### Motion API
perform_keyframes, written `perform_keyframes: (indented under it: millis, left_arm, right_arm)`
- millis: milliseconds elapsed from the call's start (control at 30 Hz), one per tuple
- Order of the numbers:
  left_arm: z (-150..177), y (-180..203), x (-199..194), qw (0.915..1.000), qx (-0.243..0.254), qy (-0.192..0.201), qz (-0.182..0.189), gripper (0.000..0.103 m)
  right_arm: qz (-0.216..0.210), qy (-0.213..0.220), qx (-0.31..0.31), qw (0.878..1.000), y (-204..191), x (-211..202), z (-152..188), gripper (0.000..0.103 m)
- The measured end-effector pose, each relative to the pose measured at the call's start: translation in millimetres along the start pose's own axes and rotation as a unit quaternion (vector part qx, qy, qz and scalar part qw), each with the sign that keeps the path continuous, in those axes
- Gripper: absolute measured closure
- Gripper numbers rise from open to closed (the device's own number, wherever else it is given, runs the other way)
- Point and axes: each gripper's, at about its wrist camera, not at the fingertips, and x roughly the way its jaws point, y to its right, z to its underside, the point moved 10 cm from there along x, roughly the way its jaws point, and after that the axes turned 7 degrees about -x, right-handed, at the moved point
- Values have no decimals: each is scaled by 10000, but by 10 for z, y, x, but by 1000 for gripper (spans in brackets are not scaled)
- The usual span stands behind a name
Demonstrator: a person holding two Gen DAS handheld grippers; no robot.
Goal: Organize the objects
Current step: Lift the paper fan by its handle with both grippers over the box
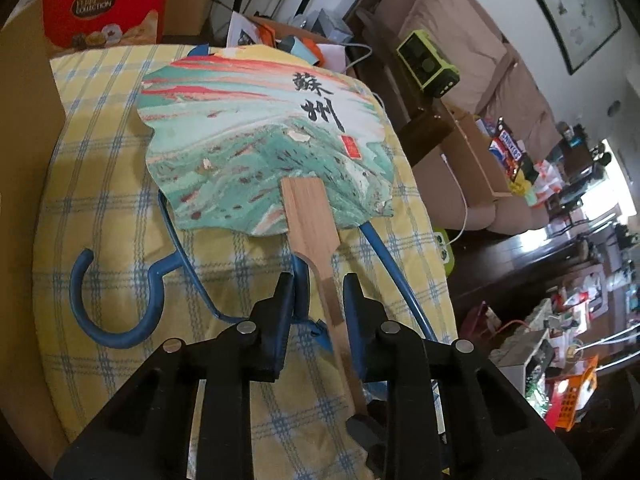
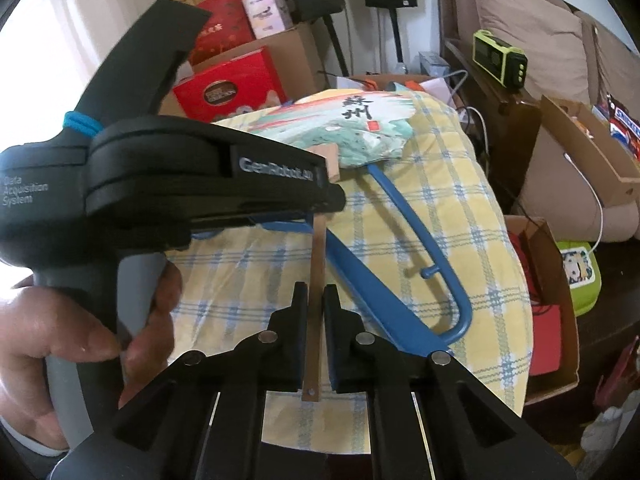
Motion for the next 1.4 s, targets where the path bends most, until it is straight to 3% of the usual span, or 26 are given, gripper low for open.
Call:
perform_keyframes:
  millis: [167,433,600,800,1000,1400]
  left_arm:
    - [-26,-16,-16,9998,-117,-103,78,81]
    - [-55,54,-91,9995,269,64,-137,89]
    - [-30,5,-18,9996,184,-108,-181,89]
    - [-22,-50,-105,9999,106,17,-63,92]
    - [-69,6,-330,9997,124,203,115,93]
    - [-199,-12,-1190,9937,-101,818,764,93]
  right_arm:
    - [-148,-27,156,9998,20,54,-1,96]
    - [-210,37,170,9996,-10,31,-28,96]
    - [-326,48,213,9992,-48,36,-21,96]
    - [-438,160,141,9988,-140,-50,-79,96]
    - [-486,332,28,9983,-271,-223,-175,95]
    - [-630,748,-620,9933,-776,-713,-452,95]
